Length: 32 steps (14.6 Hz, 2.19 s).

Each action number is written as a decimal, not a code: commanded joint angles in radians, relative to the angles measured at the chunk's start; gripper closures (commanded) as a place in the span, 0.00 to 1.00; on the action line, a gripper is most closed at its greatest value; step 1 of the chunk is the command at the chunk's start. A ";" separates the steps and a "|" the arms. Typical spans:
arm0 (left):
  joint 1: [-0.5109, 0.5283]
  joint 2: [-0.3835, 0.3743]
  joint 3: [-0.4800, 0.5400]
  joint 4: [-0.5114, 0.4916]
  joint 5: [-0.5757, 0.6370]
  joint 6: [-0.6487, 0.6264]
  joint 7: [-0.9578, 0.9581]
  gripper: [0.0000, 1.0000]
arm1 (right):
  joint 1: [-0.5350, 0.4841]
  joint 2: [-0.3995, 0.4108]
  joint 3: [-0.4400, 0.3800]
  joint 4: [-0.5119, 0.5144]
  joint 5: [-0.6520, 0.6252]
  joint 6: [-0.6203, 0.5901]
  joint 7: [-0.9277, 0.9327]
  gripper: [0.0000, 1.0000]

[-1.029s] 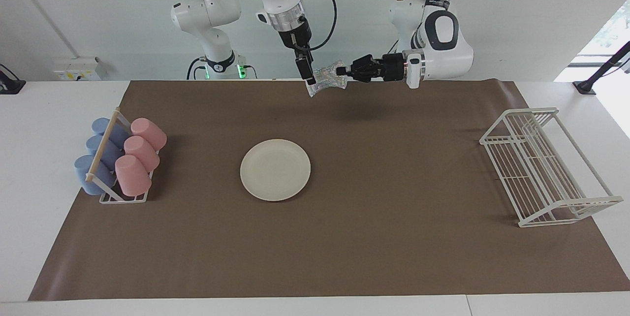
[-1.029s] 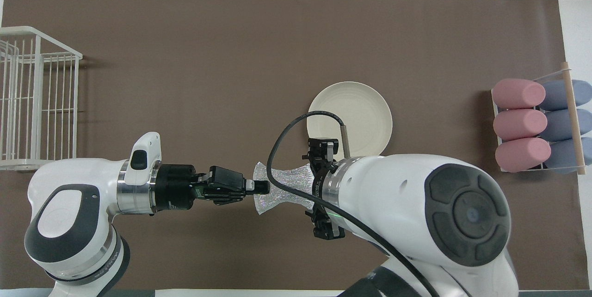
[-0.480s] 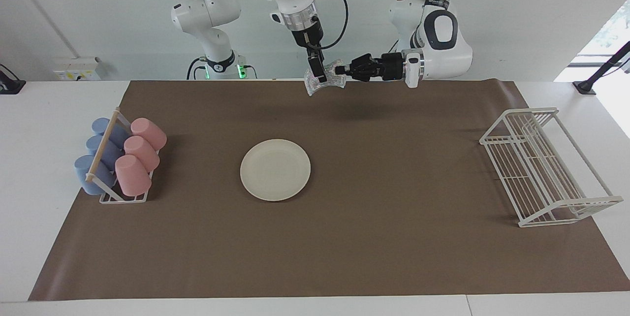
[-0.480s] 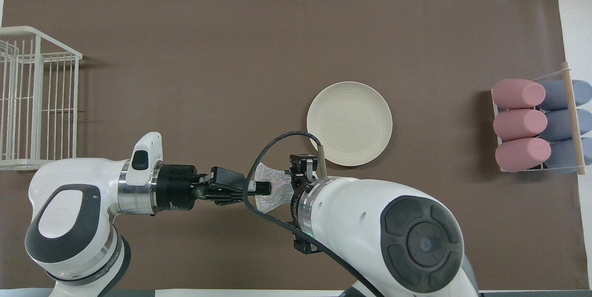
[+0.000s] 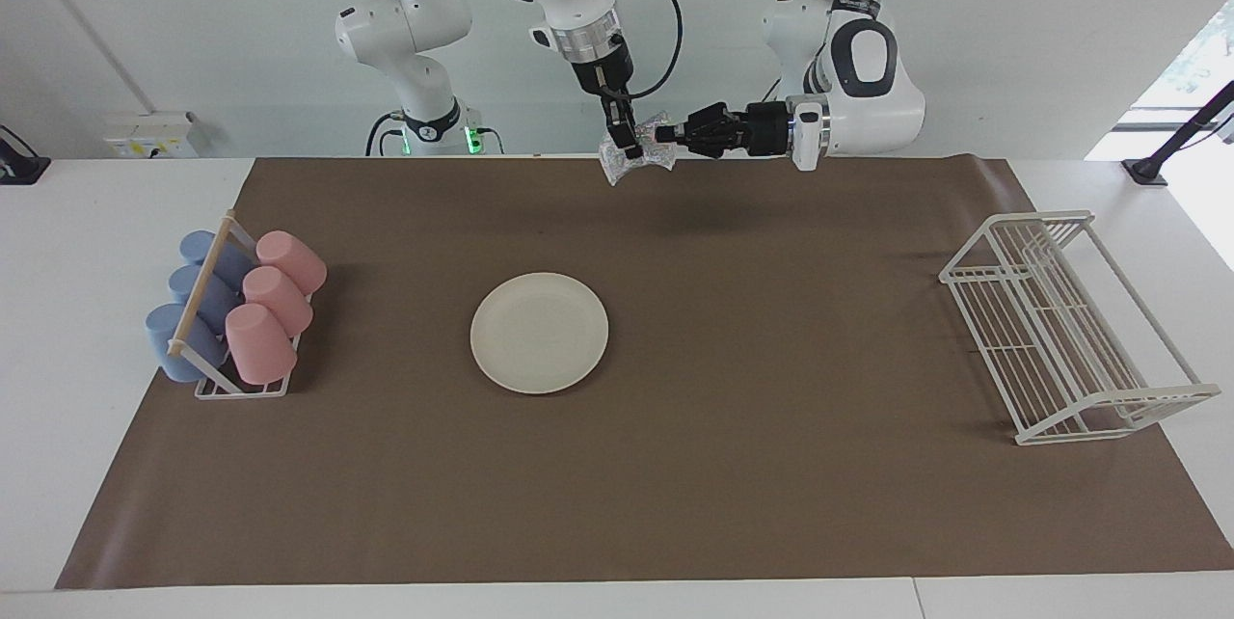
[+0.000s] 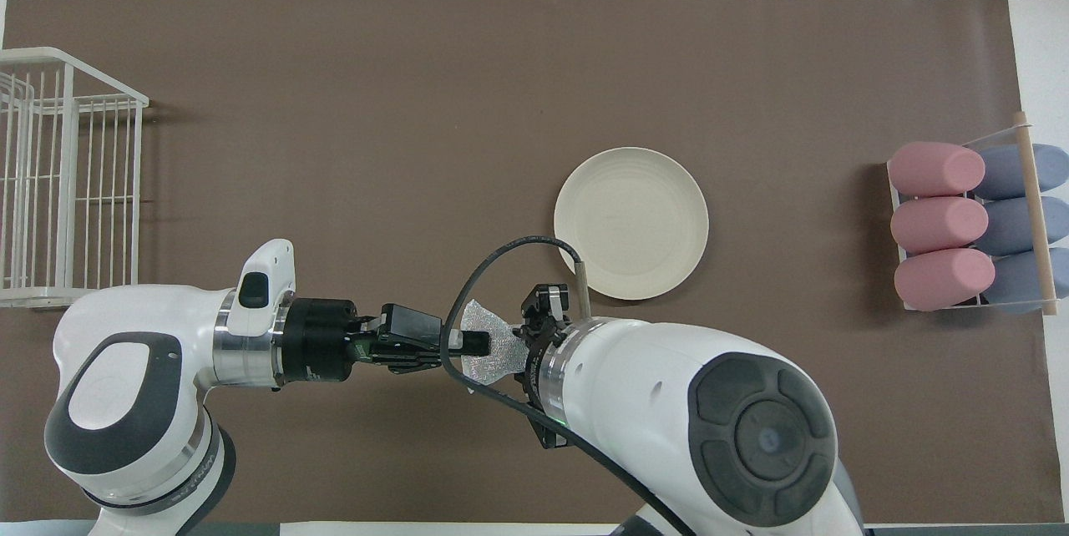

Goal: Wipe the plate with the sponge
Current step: 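Grasp the sponge with the right gripper and open the left gripper, then move the sponge onto the cream plate with the right gripper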

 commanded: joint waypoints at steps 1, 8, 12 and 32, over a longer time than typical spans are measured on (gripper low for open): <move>-0.021 0.001 0.018 0.000 0.001 -0.007 0.016 1.00 | -0.002 -0.015 0.000 -0.022 0.019 0.019 -0.001 1.00; -0.022 -0.013 0.012 0.028 0.097 0.004 -0.035 0.51 | -0.002 -0.015 0.000 -0.022 0.017 0.019 -0.007 1.00; 0.003 -0.016 0.016 0.077 0.266 0.008 -0.171 0.00 | 0.000 -0.015 0.000 -0.022 0.014 0.014 -0.041 1.00; 0.175 -0.005 0.018 0.213 0.818 -0.004 -0.327 0.00 | -0.221 0.293 -0.003 -0.187 -0.066 0.497 -0.665 1.00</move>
